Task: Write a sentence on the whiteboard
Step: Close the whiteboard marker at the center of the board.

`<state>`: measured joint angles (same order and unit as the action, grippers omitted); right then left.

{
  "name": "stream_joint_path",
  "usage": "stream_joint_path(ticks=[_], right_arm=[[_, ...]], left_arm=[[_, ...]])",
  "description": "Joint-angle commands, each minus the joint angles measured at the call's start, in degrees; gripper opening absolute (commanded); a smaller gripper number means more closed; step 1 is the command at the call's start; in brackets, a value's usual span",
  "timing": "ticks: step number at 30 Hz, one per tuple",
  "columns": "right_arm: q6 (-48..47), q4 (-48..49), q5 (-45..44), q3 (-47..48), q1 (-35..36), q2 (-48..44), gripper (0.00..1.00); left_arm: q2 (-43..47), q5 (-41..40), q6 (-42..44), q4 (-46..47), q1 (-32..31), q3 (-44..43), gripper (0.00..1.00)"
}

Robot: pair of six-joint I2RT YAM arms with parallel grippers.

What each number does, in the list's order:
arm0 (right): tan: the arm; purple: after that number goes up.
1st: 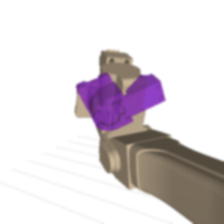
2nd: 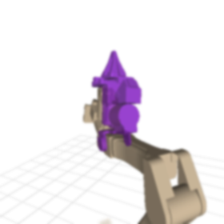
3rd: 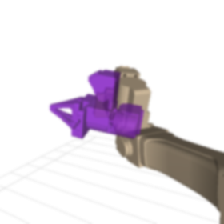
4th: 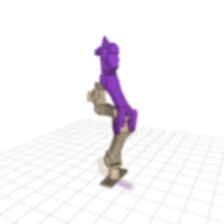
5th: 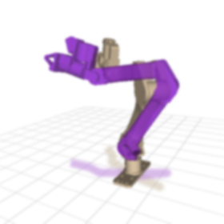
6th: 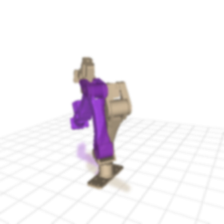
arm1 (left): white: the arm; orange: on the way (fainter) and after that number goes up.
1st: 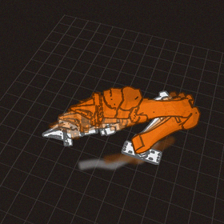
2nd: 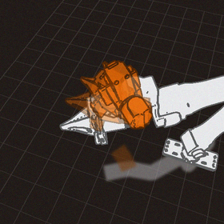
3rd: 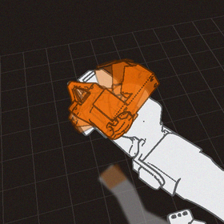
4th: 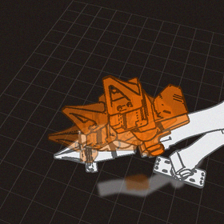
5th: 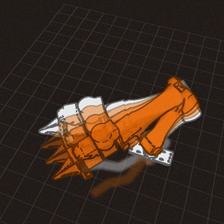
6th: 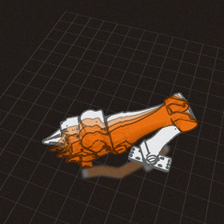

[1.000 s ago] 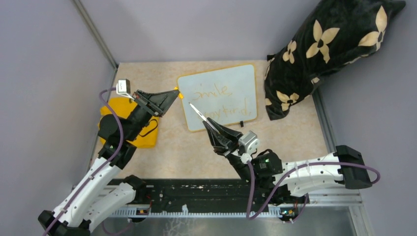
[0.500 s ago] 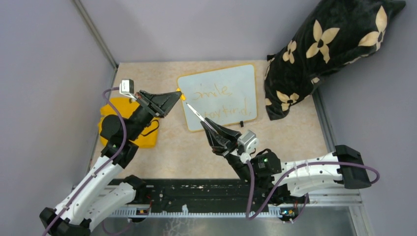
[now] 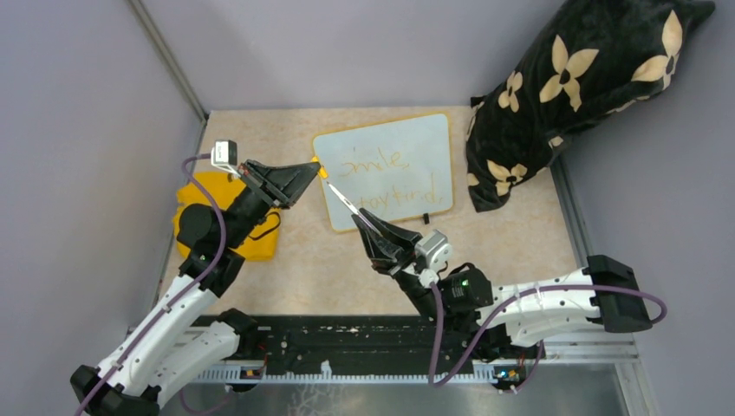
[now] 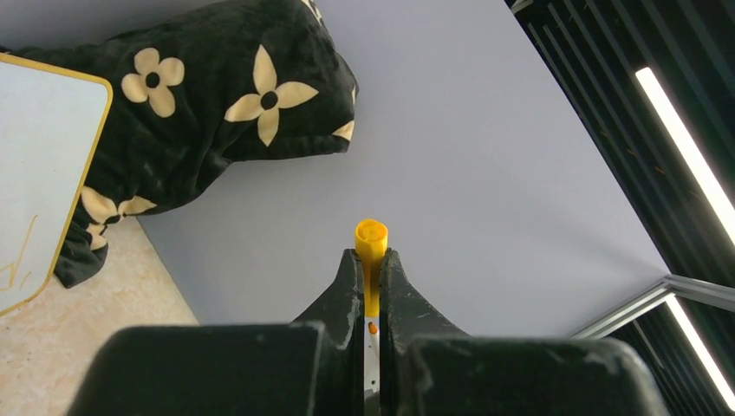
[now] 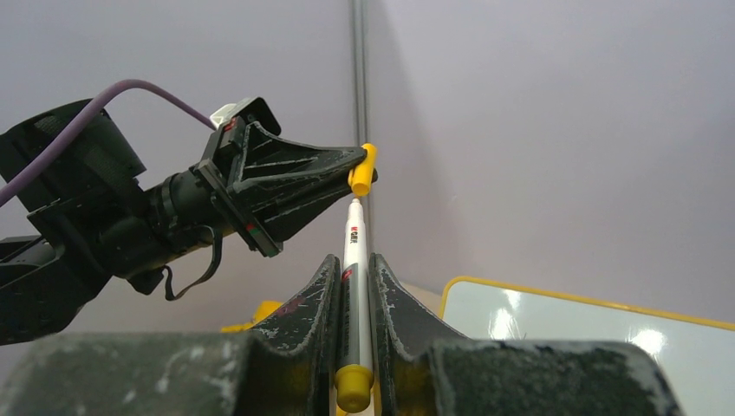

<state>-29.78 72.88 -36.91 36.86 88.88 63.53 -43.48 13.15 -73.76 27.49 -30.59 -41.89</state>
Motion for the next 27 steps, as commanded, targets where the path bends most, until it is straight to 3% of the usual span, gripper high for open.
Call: stream_joint_path(ticks=[1, 27], right_arm=[[0.24, 3.26, -0.66, 2.69, 0.59, 0.45, 0.00], [-0.49, 5.23, -0.90, 3.47, 0.55, 1.35, 0.00]], left_arm=[[0.59, 1.23, -0.85, 2.48, 0.23, -0.06, 0.00], [1.06, 2.95, -1.53, 2.90, 0.18, 0.99, 0.00]])
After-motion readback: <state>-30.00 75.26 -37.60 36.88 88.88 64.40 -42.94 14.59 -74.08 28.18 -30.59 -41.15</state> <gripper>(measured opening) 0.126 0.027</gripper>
